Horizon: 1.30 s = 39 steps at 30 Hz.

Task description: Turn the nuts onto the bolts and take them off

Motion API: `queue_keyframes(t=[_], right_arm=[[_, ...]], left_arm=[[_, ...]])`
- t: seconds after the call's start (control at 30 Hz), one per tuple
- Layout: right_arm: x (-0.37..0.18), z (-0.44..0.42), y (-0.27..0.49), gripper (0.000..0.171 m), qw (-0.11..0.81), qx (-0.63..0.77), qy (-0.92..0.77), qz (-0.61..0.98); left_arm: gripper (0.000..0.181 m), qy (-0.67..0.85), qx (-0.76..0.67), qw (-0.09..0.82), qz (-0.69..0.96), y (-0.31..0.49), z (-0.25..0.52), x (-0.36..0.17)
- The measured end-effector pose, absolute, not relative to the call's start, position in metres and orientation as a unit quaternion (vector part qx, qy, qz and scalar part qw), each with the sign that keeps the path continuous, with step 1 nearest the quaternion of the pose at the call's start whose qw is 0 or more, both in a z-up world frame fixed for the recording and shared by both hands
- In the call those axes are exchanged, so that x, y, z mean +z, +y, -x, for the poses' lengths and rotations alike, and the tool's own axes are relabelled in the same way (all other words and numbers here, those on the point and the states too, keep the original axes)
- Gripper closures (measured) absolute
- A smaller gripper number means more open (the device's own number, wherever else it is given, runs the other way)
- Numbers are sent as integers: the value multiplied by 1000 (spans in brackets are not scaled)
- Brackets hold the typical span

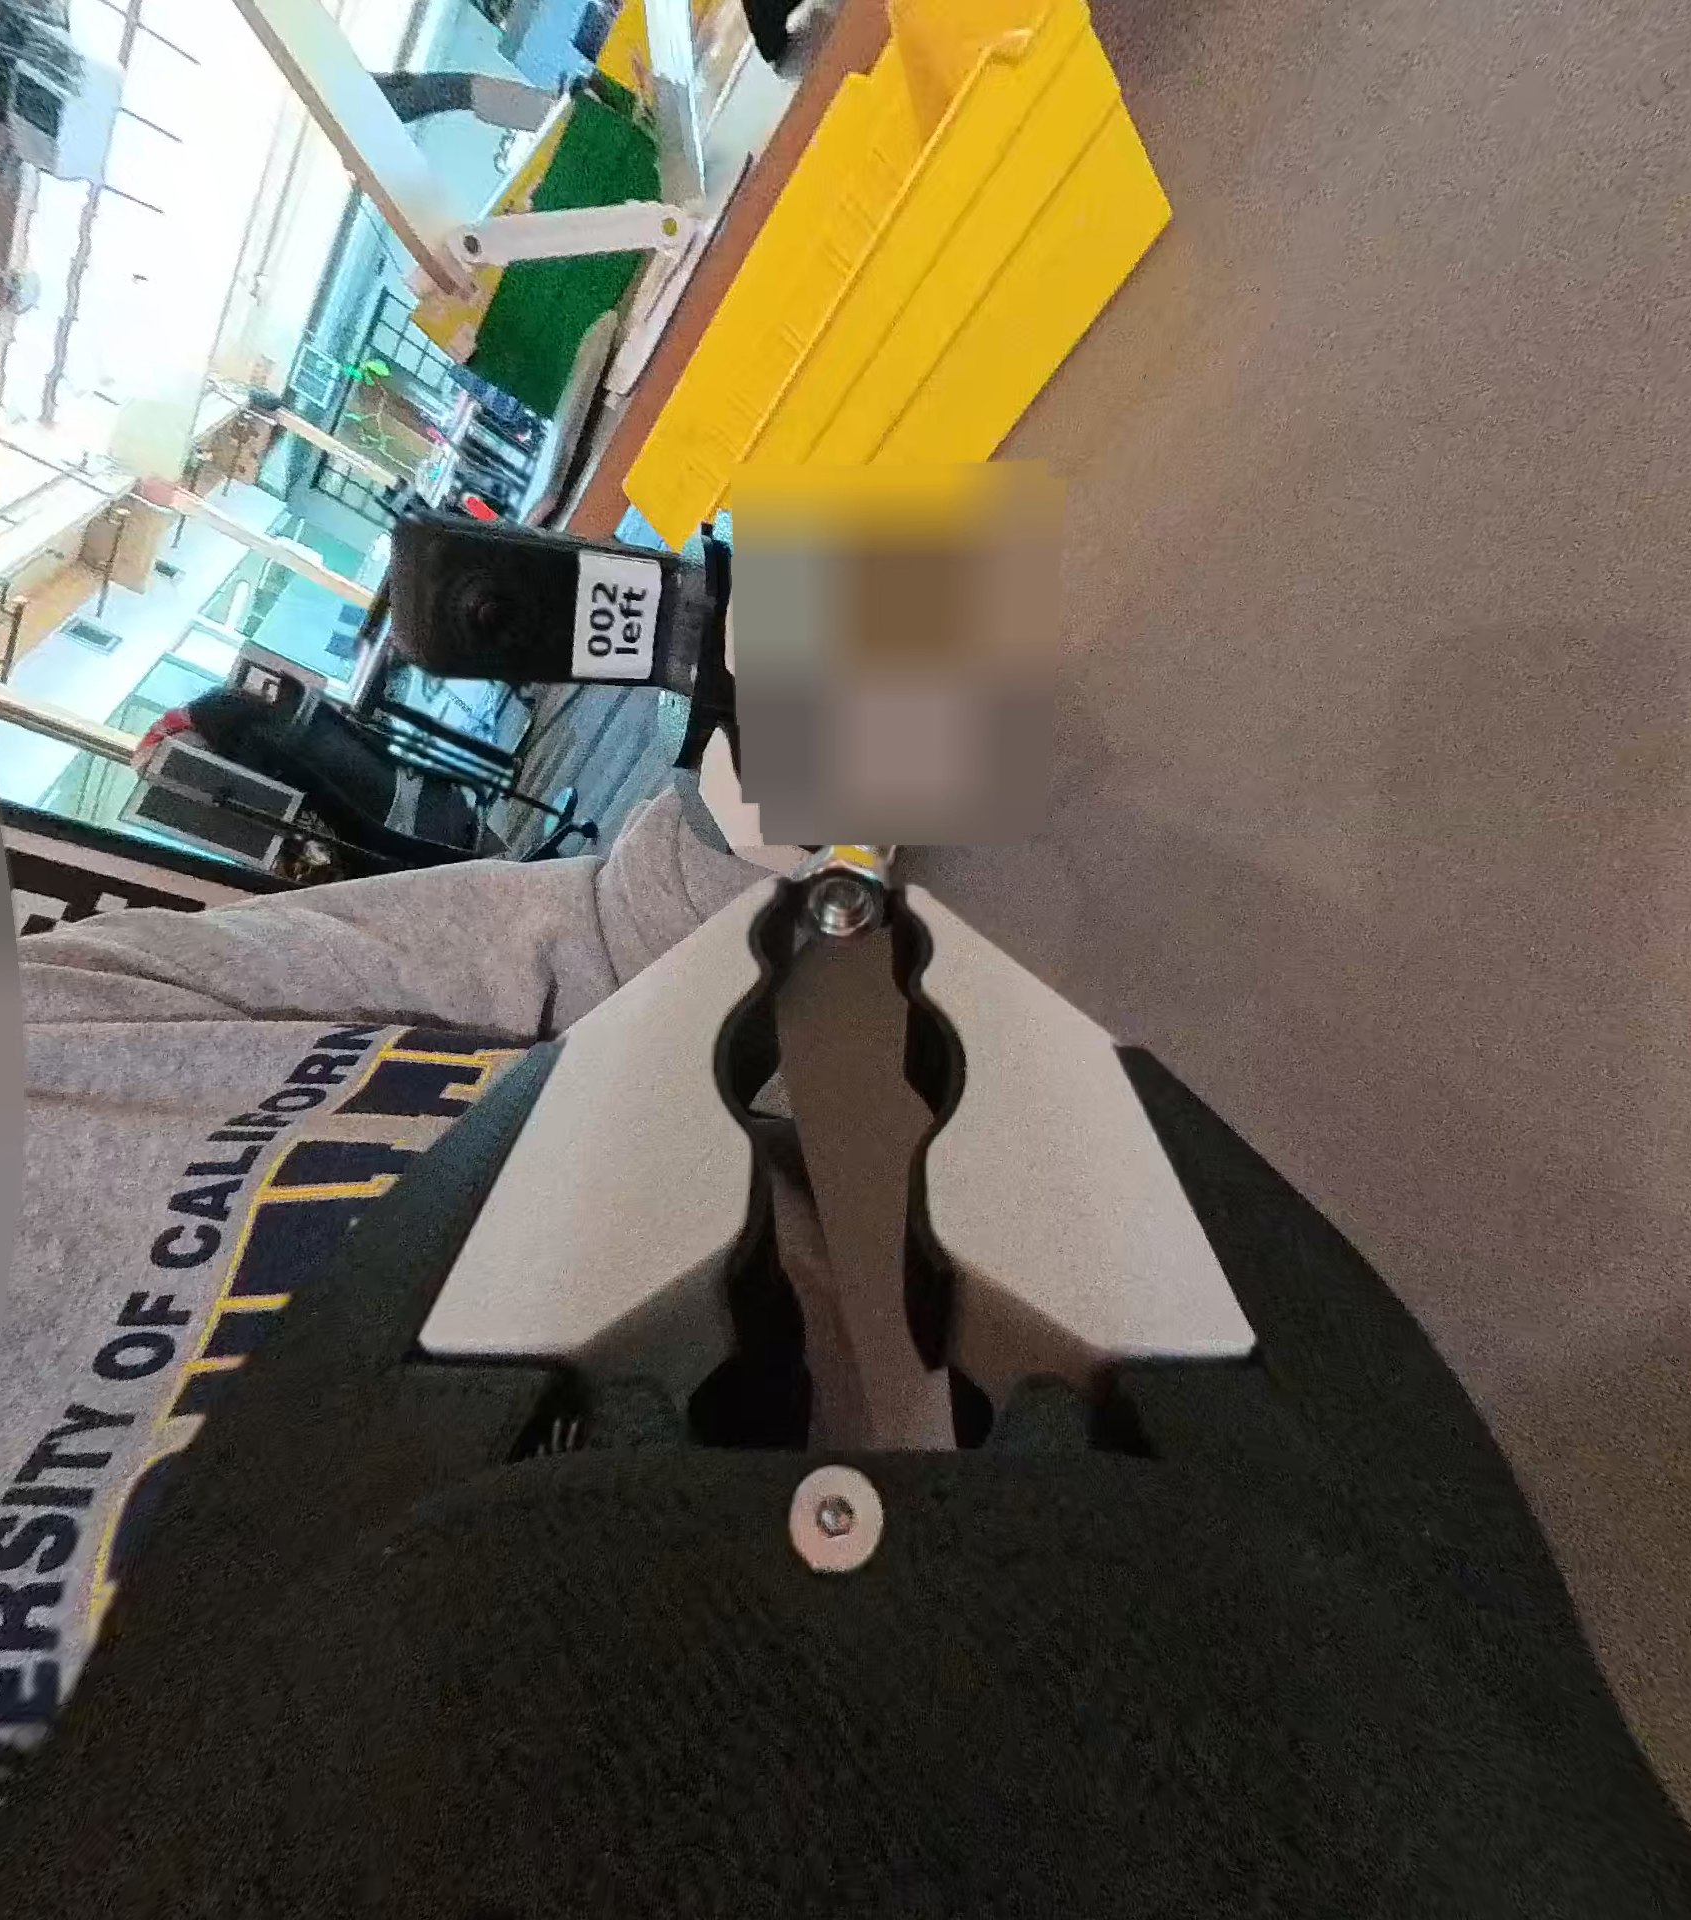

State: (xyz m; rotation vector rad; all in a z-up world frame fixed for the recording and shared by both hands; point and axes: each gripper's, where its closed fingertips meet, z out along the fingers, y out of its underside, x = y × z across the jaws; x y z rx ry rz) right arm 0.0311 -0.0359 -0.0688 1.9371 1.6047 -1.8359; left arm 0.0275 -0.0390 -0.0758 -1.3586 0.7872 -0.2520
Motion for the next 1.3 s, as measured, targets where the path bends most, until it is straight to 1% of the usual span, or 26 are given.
queue_keyframes(t=[0.07, 0.13, 0.17, 0.23, 0.3, 0.37, 0.43, 0.47, 0.5, 0.53, 0.6, 0.7, 0.73, 0.8, 0.83, 0.93, 1.03, 1.13, 1.27, 1.3], right_arm=[[-69, -33, -38, 154, -4, -583, 546, -601], [-71, -37, -41, 155, -49, -556, 609, -563], [-72, -40, -43, 155, -81, -537, 648, -533], [-74, -44, -45, 155, -173, -478, 735, -448], [-77, -49, -47, 154, -297, -370, 821, -317], [-79, -50, -44, 154, -414, -206, 872, -163], [-62, -47, -15, 154, -534, 17, 845, -23], [-52, -50, -3, 155, -562, 88, 822, 28], [-50, -56, 9, 155, -563, 112, 818, 27], [-51, -64, 22, 155, -548, 98, 831, -25], [-44, -79, 48, 154, -529, 40, 835, -148], [-19, -118, 116, 154, -496, 12, 793, -353], [-17, -135, 137, 154, -469, -11, 772, -429], [-36, -180, 173, 154, -354, -22, 730, -585], [-48, -200, 186, 154, -314, -9, 714, -626], [-91, -247, 214, 154, -217, 62, 702, -675], [-133, -261, 214, 154, -151, 50, 710, -686], [-158, -264, 214, 154, -123, 34, 709, -693], [-172, -262, 215, 154, -111, 15, 699, -706], [-174, -263, 215, 150, -107, 14, 697, -709]], left_arm=[[165, 351, -141, 694, 613, -42, -30, -76], [165, 351, -174, 683, 616, -44, -34, -78], [165, 349, -198, 677, 617, -46, -37, -78], [165, 344, -254, 654, 624, -50, -42, -80], [165, 340, -300, 632, 628, -53, -46, -81], [164, 333, -344, 599, 642, -57, -47, -87], [165, 306, -375, 599, 637, -61, -36, -81], [165, 287, -386, 617, 623, -61, -27, -72], [165, 272, -385, 637, 610, -61, -19, -64], [165, 259, -371, 655, 605, -59, -12, -60], [165, 236, -312, 687, 612, -49, 2, -59], [165, 190, -207, 724, 630, -32, 24, -62], [165, 176, -173, 727, 641, -28, 32, -64], [165, 168, -105, 723, 662, -21, 42, -71], [165, 172, -82, 720, 667, -19, 43, -74], [165, 191, -46, 707, 679, -15, 39, -82], [165, 224, -34, 682, 695, -11, 27, -95], [165, 253, -24, 667, 701, -10, 18, -103], [165, 265, -25, 658, 705, -10, 15, -107], [165, 265, -25, 658, 705, -10, 14, -107]])
